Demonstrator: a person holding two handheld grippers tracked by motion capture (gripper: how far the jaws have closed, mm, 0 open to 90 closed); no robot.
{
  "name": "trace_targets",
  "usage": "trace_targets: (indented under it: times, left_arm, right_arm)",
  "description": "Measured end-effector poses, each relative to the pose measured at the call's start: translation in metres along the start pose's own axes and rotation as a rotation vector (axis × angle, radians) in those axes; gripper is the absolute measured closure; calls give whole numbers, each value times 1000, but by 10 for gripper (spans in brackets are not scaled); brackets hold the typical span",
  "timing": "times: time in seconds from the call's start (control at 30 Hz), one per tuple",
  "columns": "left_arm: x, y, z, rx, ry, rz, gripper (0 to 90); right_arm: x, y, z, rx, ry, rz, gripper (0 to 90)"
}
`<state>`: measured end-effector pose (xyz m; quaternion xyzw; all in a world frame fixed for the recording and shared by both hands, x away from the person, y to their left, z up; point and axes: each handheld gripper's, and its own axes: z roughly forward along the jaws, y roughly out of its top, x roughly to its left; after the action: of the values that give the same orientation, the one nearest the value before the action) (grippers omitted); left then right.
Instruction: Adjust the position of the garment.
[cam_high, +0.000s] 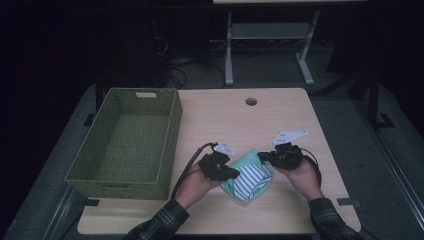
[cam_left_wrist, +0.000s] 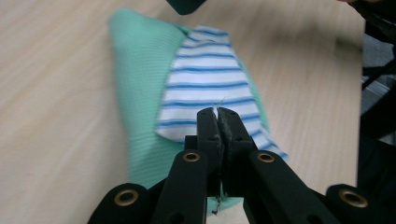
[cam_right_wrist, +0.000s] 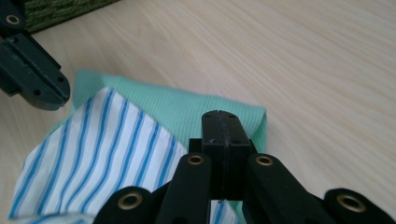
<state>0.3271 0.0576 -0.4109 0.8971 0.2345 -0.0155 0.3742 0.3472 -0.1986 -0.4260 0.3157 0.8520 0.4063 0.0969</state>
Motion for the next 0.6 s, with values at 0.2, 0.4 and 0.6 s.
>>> trace_targets:
  times: [0.2, 0.4, 0.6]
  left_arm:
    - [14, 5, -3, -26, 31, -27, 891]
    - [22, 9, 3, -28, 50, -40, 891]
    - [27, 6, 20, 33, 57, -40, 891]
  right_arm:
    - [-2, 11, 10, -8, 13, 5, 899]
    - [-2, 16, 24, -3, 32, -11, 899]
    - [0, 12, 41, 38, 39, -8, 899]
